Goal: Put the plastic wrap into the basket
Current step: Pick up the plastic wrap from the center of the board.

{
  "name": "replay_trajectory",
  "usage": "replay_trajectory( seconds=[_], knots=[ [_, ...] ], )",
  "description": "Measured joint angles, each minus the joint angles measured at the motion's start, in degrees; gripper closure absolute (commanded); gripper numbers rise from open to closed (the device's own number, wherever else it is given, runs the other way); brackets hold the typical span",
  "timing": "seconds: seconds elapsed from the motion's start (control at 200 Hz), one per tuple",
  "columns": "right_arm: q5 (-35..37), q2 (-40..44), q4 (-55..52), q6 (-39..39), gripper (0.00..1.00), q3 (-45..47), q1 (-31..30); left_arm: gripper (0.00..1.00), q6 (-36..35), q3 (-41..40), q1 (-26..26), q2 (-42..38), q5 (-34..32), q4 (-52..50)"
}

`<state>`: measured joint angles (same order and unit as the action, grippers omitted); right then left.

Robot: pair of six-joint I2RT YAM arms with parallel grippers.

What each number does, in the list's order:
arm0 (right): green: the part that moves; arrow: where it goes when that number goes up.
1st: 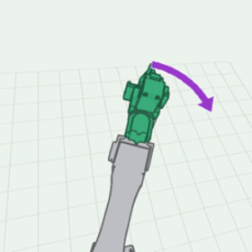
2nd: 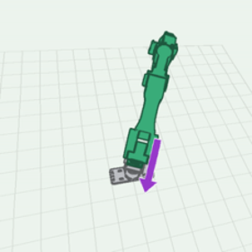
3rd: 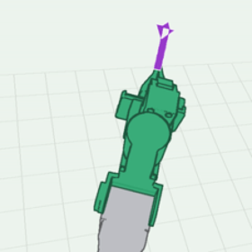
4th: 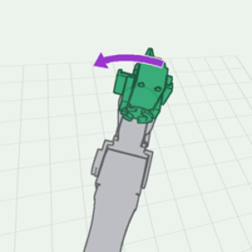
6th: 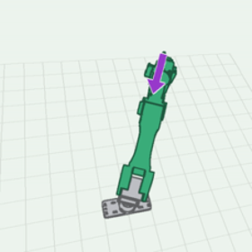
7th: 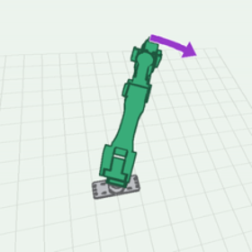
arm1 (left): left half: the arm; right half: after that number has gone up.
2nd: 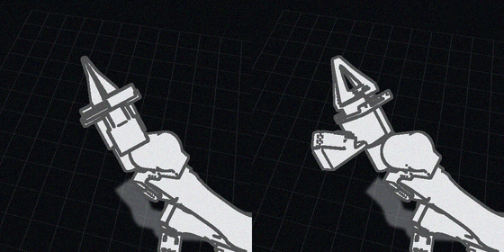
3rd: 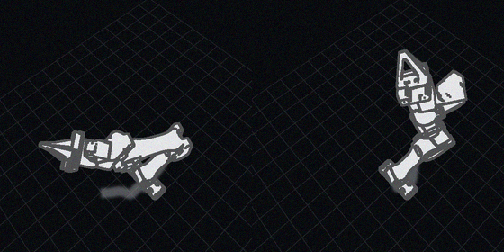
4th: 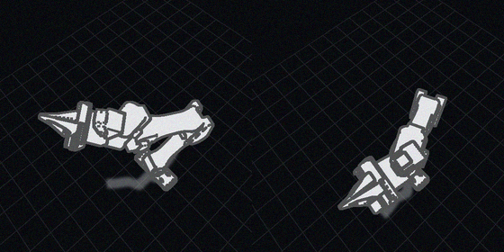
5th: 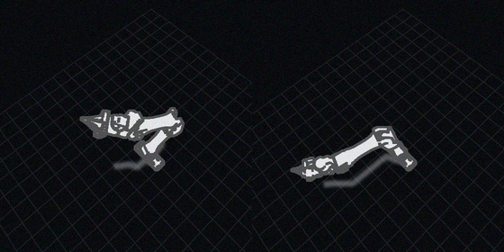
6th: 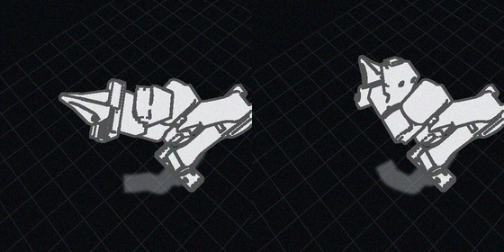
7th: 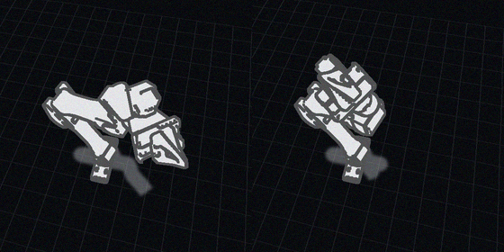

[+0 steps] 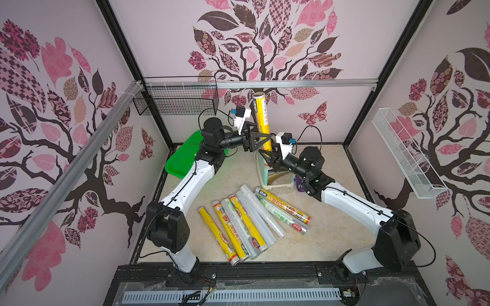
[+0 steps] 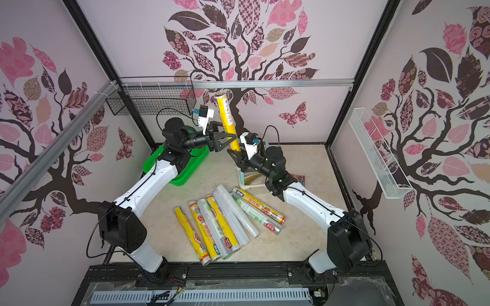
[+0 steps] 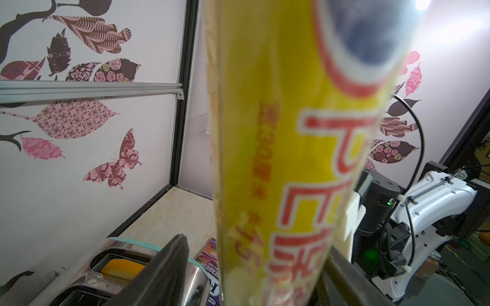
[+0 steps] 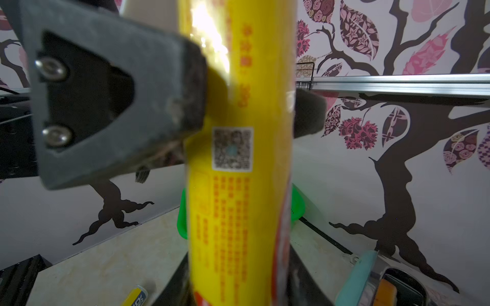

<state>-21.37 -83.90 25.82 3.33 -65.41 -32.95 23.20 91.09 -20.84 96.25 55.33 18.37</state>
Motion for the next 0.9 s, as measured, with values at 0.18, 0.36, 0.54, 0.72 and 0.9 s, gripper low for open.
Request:
replay_trajectory(
  seconds=[0.18, 0.36, 0.54, 0.72, 0.9],
  knots=[
    [-0.2, 0.0, 0.8, -2.3, 0.62, 0.0, 0.0, 0.4, 2.3, 0.0, -0.5, 0.0, -1.8, 2.4],
    [-0.9, 0.0, 1.0, -4.0, 0.62, 0.0, -0.1, 0.44, 2.9, 0.0, -0.5, 0.0, -2.2, 4.0],
    [-1.6, -0.5, 0.3, -4.0, 0.62, -0.4, -0.8, 0.38, 2.8, -0.1, -0.5, 0.0, -2.3, 4.0],
    [-2.3, -2.6, -0.7, -3.1, 0.62, -2.9, -1.6, 0.49, 2.5, -0.1, -0.5, 0.0, -2.2, 4.0],
    [-2.5, -2.9, -0.7, -2.6, 0.57, -3.5, -1.7, 0.68, 2.8, -0.1, -0.3, 0.0, -1.5, 4.7]
  ],
)
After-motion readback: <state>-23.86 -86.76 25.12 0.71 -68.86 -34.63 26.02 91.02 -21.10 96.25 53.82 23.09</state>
